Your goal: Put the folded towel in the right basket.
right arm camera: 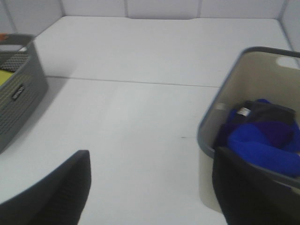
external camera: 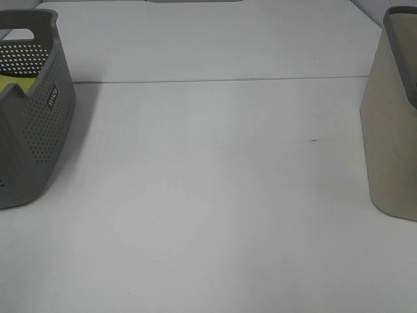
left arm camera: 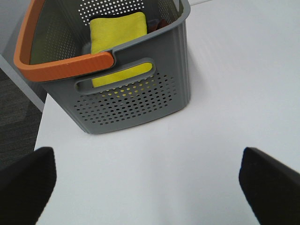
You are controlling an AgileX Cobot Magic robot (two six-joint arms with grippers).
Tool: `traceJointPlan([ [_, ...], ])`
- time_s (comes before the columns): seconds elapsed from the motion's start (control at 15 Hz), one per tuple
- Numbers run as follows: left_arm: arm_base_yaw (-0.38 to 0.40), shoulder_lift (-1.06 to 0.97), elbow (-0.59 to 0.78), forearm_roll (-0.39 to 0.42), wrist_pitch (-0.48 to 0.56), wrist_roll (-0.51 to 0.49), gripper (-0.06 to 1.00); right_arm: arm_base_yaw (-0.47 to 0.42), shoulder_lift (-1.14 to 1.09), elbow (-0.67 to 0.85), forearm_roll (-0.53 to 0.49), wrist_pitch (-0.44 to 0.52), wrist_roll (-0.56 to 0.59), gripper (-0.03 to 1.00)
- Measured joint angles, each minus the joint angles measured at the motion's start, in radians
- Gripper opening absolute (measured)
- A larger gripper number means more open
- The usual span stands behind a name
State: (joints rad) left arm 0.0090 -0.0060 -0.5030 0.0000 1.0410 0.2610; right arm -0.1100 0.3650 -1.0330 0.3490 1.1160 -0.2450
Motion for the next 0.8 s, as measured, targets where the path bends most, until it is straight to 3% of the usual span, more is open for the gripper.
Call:
traceJointPlan([
  [0.13, 0.0, 0.0, 0.0, 0.0, 0.0, 0.0, 0.99, 0.027, -0.125, -0.001, -0.132, 0.035, 0.14, 0.71],
  [0.27, 0.0, 0.0, 0.0, 0.0, 0.0, 0.0, 0.99, 0.087, -0.23, 0.0, -0.214, 0.097, 0.158, 0.71],
  [0.47, 0.0, 0.0, 0.0, 0.0, 0.0, 0.0, 0.99, 0.09, -0.364, 0.107, -0.248, 0.104, 0.151, 0.71],
  [0.8, 0.0, 0.0, 0.0, 0.0, 0.0, 0.0, 0.99, 0.09, -0.37, 0.306, -0.255, 0.107, 0.18, 0.71],
])
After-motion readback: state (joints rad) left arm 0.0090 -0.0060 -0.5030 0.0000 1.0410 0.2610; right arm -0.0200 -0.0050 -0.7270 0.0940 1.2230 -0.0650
